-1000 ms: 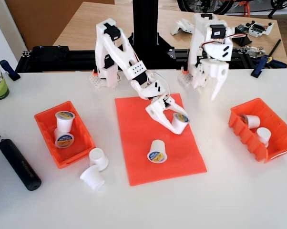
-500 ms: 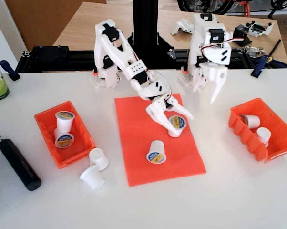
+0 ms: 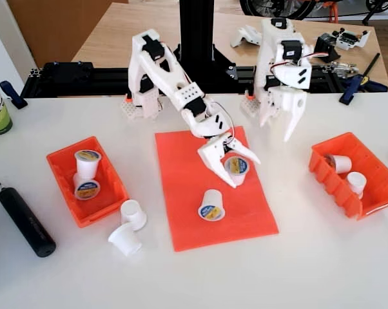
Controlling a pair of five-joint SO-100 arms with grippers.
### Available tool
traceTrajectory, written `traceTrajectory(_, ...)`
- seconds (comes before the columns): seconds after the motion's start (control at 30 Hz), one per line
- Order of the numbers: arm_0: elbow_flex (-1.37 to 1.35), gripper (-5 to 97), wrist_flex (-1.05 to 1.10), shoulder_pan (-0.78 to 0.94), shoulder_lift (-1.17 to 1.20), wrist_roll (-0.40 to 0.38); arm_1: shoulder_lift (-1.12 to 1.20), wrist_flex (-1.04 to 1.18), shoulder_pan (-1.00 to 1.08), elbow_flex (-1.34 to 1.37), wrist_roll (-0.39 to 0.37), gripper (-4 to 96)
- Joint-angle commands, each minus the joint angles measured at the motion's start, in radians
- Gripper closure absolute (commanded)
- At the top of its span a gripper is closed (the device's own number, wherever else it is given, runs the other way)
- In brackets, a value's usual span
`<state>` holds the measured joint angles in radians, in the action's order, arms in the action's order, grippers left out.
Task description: Sort the coffee pods, blue into left, red into right
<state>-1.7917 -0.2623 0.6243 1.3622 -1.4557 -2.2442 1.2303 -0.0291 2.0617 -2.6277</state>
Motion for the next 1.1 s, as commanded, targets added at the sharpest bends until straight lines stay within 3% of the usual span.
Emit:
traceTrajectory(0.0, 0.054, 55, -0.112, 0.006, 0.038, 0.044, -0.021, -0.015, 0.000, -0.005, 0.009, 54.3)
traceTrajectory(0.2, 0.083, 55, -0.314, 0.040, 0.091, 0.087, -0.023, -0.014, 0.002, -0.005, 0.023, 54.2)
traceTrajectory(0.43, 0.095, 55, -0.342, 0.075, 0.104, 0.146, -0.023, -0.023, 0.012, -0.005, 0.038, 54.6)
traceTrajectory(1.07, 0.087, 58, -0.227, 0.041, 0.002, 0.069, -0.020, -0.017, 0.040, -0.005, 0.064, 56.8)
